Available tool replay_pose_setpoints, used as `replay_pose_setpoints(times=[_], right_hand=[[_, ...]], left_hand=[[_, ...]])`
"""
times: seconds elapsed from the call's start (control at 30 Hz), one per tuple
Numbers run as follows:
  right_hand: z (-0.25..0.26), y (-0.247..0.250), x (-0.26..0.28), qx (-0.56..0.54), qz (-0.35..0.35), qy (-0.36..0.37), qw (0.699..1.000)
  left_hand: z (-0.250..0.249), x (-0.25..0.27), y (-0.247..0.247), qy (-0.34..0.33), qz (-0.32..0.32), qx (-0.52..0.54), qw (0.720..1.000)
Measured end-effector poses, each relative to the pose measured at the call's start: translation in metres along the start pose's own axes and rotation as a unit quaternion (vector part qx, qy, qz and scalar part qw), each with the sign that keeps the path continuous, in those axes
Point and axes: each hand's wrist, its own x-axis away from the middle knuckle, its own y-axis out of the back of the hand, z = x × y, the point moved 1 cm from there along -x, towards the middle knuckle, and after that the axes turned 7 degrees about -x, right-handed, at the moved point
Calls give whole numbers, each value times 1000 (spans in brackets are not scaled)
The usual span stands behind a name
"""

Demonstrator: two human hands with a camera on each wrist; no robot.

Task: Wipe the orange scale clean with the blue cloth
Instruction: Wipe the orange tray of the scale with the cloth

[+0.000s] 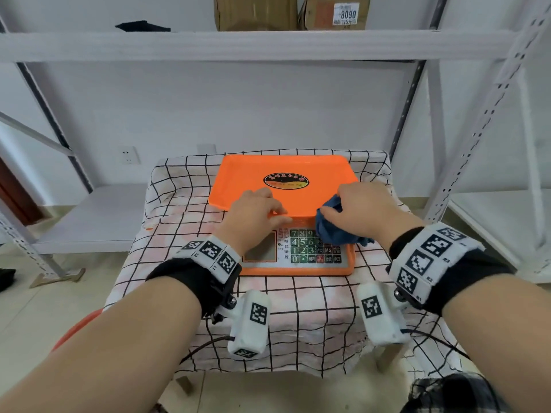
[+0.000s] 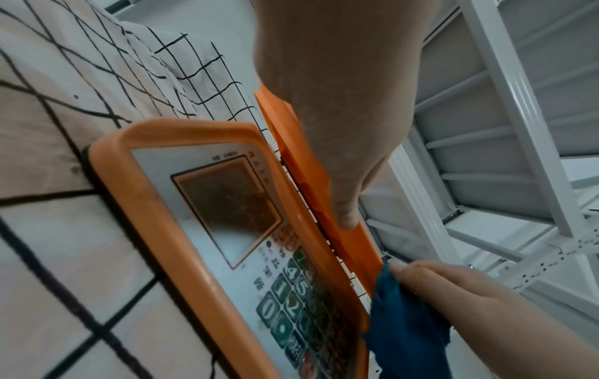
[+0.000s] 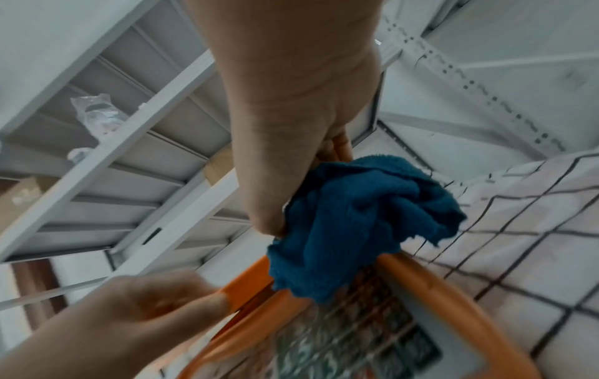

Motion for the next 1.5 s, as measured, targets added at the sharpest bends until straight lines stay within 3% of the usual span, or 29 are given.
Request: replay_pose_setpoints(times=[0.1,0.17,0.23,0.33,0.4,0.63,0.7,0.77,0.83,0.9,0.97,1.03,1.13,1.17,1.3,1.43,1.5], right_hand=[[6,-11,6,-2,-18,22,1000],[5,-19,7,-13,-35,14,999],[6,-23,5,-12,-52,13,998],[9,-26,-2,-27,-52,25,998],[7,-25,-8,-31,-39,21,999],[-1,-20,-16,61,-13,23,998],[-1,-22,-15,13,-42,26,999],[-2,-29,-12,-79,-113,24,990],[-2,-45,-3,-203,-201,19,958],[1,-62,11,-308,-281,38,908],[7,-71,25,-365,-319,49,873],[8,-70,33,-428,-328,2,842],[6,-62,39,-519,-368,-123,762],[6,-62,41,-521,-362,-143,760],[20,-86,50,-412,-186,-152,879],[47,-96,56,-296,-120,-96,943],[63,-98,59,-283,-49,-44,957]], left_hand=[[3,-1,6,7,8,-2,1000],[14,1,12,39,-48,7,998],[33,6,17,118,-126,-21,985],[56,15,17,231,-80,78,966],[58,17,12,240,-66,166,954],[49,14,-11,232,-169,264,921],[52,15,-17,243,-177,289,909],[56,14,-22,259,-180,316,895],[59,14,-27,265,-193,349,878],[58,19,-32,269,-209,387,857],[55,27,-35,261,-205,408,850],[53,32,-35,251,-185,413,856],[54,35,-29,256,-177,412,856],[54,36,-28,260,-173,417,854],[45,40,-30,260,-153,404,864],[38,42,-31,259,-181,363,877],[36,42,-32,259,-180,367,875]])
